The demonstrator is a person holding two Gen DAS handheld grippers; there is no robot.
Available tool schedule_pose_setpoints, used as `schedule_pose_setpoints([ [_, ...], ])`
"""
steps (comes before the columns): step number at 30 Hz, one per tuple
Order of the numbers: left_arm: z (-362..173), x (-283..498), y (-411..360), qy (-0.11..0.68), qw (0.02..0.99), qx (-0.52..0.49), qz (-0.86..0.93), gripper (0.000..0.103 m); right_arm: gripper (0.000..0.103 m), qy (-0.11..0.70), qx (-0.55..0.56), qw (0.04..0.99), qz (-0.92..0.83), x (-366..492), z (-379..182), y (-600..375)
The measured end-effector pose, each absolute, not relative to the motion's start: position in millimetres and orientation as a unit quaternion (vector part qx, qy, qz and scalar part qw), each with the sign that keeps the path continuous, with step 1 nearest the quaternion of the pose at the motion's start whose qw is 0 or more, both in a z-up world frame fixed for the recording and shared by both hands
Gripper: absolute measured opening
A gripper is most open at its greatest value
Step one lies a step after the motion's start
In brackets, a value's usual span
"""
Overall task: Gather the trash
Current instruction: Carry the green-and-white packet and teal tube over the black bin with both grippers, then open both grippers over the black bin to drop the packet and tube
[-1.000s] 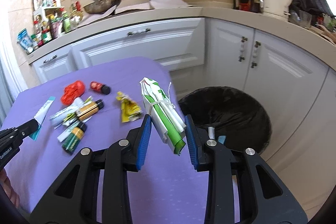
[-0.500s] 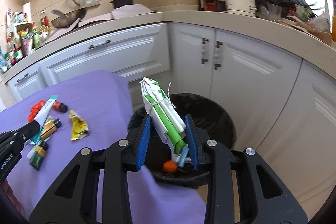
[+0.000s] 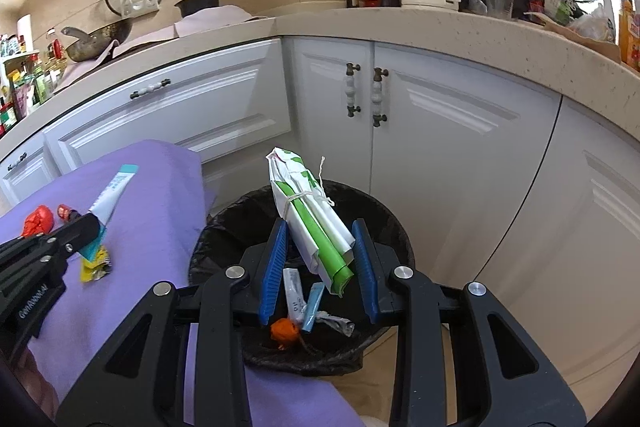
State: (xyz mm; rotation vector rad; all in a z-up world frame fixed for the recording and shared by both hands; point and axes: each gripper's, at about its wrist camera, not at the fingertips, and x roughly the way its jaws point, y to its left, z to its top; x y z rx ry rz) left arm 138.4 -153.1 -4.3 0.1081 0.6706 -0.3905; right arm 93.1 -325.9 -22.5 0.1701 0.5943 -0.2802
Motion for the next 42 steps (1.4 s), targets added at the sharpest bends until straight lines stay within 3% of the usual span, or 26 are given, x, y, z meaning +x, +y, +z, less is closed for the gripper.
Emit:
schedule_pose_setpoints([
  [15,-33.5,169.3,-198.0,0.353,0.910,0.085,-0.198,0.006,0.036,0.306,0.105,0.934,-0.154,118.1,-51.2,-356.7],
  [18,-35.8,173.6,-204.0,0.356,0.909,0.090,-0.199,0.018,0.044,0.307,0.108,0.932,-0.156,122.4,-55.4,-359.8],
  [20,-36.6,175.2,-204.0,0.358,0.908,0.089,-0.197,0.033,0.047,0.307,0.109,0.932,-0.161,122.4,-56.4,-362.4],
  [24,-32.9,174.9,-198.7,0.354,0.913,0.077,-0.190,0.043,0.047,0.304,0.112,0.932,-0.163,119.8,-53.5,-362.4],
  [42,-3.9,133.6,-95.7,0.342,0.929,0.059,-0.127,0.045,0.047,0.305,0.095,0.942,-0.098,99.9,-27.1,-281.8],
])
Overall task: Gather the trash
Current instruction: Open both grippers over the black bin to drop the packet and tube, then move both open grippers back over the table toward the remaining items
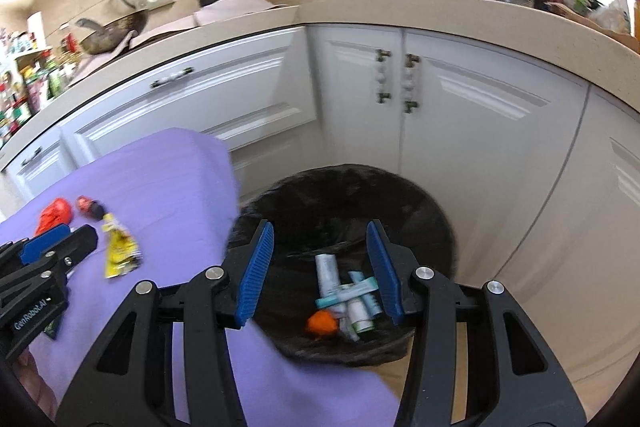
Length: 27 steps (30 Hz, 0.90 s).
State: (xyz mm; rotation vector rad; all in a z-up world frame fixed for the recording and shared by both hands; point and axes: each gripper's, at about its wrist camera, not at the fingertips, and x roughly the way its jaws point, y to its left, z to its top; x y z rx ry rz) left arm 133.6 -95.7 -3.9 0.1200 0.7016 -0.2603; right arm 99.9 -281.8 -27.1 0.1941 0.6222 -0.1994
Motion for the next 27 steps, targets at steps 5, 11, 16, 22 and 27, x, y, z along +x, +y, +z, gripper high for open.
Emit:
schedule_pose_setpoints([
  [5,0.4,118.4,-45.0,0.342,0.935,0.052,-0.085,0.046,0.047,0.309,0.088,0.945,-0.063,98.0,-23.1,-243.1],
  [11,-1.2,101.8,20.7,0.343,0.938,0.042,-0.026,0.047,0.047,0.314,0.070,0.947,-0.016,97.3,-17.5,-188.6],
  [16,-4.9,95.4,72.6,0.348,0.937,0.022,0.017,0.047,0.047,0.324,0.049,0.945,0.022,98.4,-17.2,-141.8],
  [22,-10.1,92.2,118.9,0.352,0.934,0.005,0.053,0.047,0.047,0.335,0.022,0.940,0.051,100.6,-20.4,-95.2],
  [27,-16.2,88.5,145.9,0.352,0.933,0.008,0.073,0.047,0.047,0.346,0.012,0.936,0.069,104.6,-22.5,-68.6],
])
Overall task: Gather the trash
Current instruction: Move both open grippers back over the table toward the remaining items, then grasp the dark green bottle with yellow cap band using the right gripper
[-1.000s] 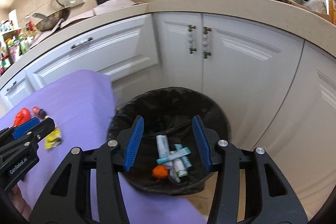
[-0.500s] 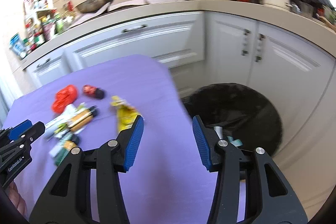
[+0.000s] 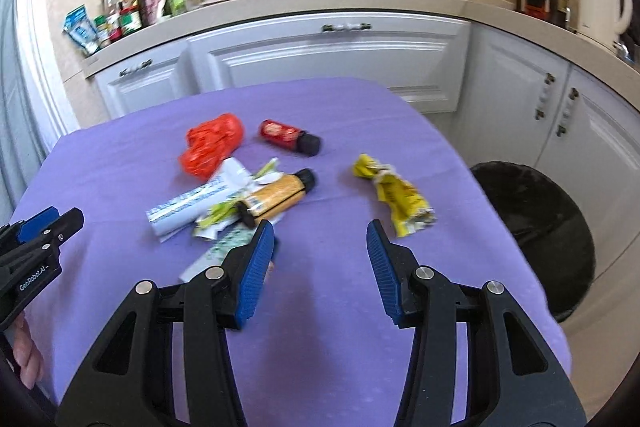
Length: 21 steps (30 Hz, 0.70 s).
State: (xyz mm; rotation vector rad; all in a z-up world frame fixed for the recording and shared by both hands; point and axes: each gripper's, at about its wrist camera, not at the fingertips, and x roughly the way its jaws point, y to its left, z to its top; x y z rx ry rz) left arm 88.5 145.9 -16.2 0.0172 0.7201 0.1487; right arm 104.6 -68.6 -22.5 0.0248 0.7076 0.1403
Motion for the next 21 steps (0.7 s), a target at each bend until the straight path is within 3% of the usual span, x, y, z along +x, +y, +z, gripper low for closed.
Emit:
schedule_pose_setpoints([
  [17,-25.8,89.8,166.9,0.365,0.929,-0.011,0.056,0.050,0.046,0.407,-0.018,0.910,0.071,111.2,-47.7,-29.2],
  [18,-26.4,89.6,165.9,0.365,0.929,-0.012,0.054,0.050,0.045,0.411,-0.017,0.909,0.071,111.5,-48.7,-29.8],
  [21,-28.1,88.8,160.7,0.368,0.929,-0.013,0.045,0.051,0.028,0.421,-0.016,0.904,0.075,111.6,-52.6,-30.0],
])
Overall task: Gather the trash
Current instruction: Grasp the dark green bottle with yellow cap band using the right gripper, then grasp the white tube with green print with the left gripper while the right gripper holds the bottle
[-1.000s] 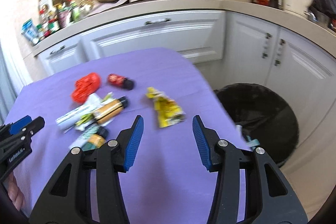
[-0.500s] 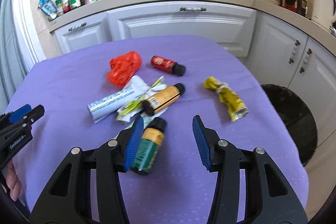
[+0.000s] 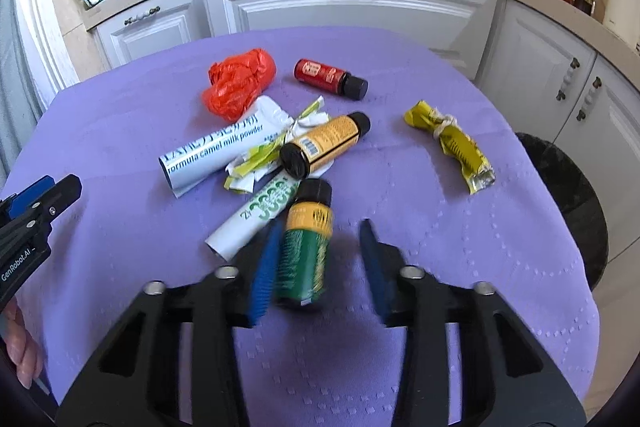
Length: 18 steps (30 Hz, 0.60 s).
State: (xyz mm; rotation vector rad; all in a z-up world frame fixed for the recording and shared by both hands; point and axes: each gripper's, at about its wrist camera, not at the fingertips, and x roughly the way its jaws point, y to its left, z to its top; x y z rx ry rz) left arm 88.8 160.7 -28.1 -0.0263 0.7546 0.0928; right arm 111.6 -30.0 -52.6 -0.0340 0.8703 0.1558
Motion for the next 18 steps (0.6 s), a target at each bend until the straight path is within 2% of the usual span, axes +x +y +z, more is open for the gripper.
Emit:
schedule_pose_setpoints([
  [1,-28.4,88.2,157.9,0.369,0.928,-0.012,0.042,0.051,0.023,0.427,-0.013,0.901,0.080,112.0,-54.6,-30.6],
  [18,-24.0,85.9,77.8,0.367,0.930,0.011,-0.030,0.051,0.023,0.392,0.004,0.919,0.047,96.3,-43.5,-86.3],
])
